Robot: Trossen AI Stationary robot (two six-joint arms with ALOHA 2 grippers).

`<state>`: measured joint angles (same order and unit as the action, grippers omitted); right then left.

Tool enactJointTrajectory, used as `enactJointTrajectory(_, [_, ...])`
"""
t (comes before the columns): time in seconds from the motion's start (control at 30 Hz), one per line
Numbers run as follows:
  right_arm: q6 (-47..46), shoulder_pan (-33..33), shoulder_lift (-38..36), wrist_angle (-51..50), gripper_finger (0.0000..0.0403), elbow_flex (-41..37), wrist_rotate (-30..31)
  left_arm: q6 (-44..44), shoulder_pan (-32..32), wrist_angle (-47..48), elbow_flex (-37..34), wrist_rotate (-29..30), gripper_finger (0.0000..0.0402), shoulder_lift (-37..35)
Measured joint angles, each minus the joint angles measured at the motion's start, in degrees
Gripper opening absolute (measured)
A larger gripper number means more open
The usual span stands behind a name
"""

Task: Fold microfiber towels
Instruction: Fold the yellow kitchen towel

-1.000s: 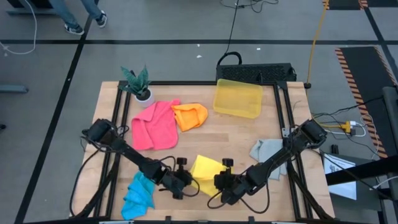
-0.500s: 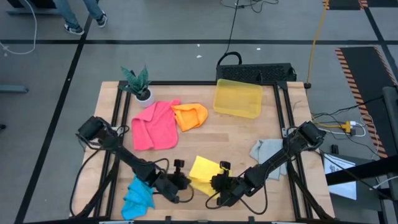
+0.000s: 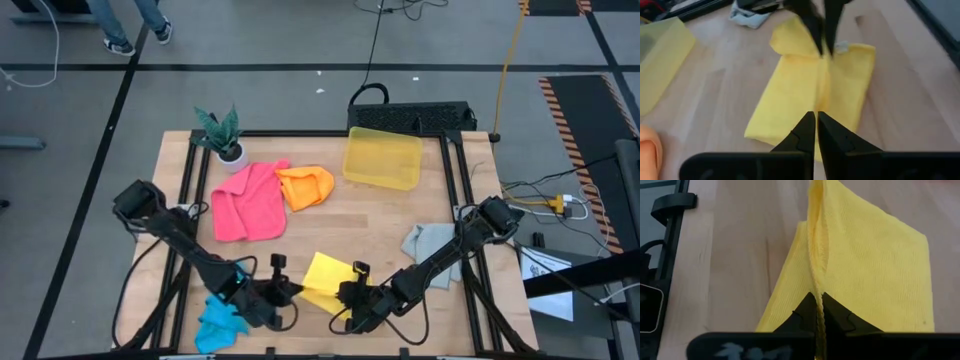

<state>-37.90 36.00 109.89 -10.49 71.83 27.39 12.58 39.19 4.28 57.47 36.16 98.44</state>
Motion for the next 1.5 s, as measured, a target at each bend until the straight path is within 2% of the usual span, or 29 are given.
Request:
enactJointTrajectory(0.13, [0.0, 0.0, 0.6, 0.9, 0.0, 0.0, -0.4, -0.4, -2.1, -2.6, 0.1, -0.9, 0.0024, 2.2])
enactJointTrajectory(0.3, [1.6, -0.4, 3.7, 3.8, 0.0, 0.0, -4.0, -0.4, -4.8, -4.2, 0.0, -7.7, 0.0024, 6.8])
enactJointTrajectory(0.53, [2.8, -0.8, 4.2, 4.7, 0.0017, -0.1, -6.8, 0.1, -5.8, -5.2, 0.0, -13.4, 0.0024, 11.6])
enactJointTrajectory(0.63, [3.7, -0.8, 4.2, 4.6, 0.0037, -0.1, -8.6, 0.1, -5.8, -5.6, 0.0, -13.7, 0.0024, 12.5])
enactJointTrajectory(0.8, [6.0, -1.2, 3.5, 4.6, 0.0092, -0.1, -17.4, 0.3, -5.8, -6.1, 0.0, -13.7, 0.0024, 12.9])
enactJointTrajectory(0.93, [10.3, -0.9, 0.2, 4.2, 0.014, -0.1, -25.3, 0.5, -5.8, -6.0, 0.0, -13.6, 0.0024, 12.9])
enactJointTrajectory(1.0, [12.7, 0.0, -1.9, 4.1, 0.0157, -0.1, -27.2, 0.5, -5.8, -5.9, 0.0, -13.6, 0.0024, 12.9])
enactJointTrajectory(1.07, [13.3, 0.9, -4.0, 3.6, 0.0164, -0.1, -25.4, 0.6, -5.8, -5.9, 0.0, -13.6, 0.0024, 12.9])
enactJointTrajectory(1.23, [9.2, 2.2, -7.1, 0.9, 0.0152, -2.6, -10.6, 0.7, -5.7, -5.9, 0.0, -13.6, 0.0024, 12.9])
enactJointTrajectory(1.37, [4.1, 1.4, -7.1, 3.7, 0.0127, -9.0, -9.4, 0.7, -5.7, -6.0, 0.0, -13.6, 0.0024, 12.9])
enactJointTrajectory(1.5, [0.7, 0.2, -6.7, 14.3, 0.0094, -16.1, -10.4, 0.6, -5.7, -7.5, 0.0, -13.6, 0.0024, 12.9])
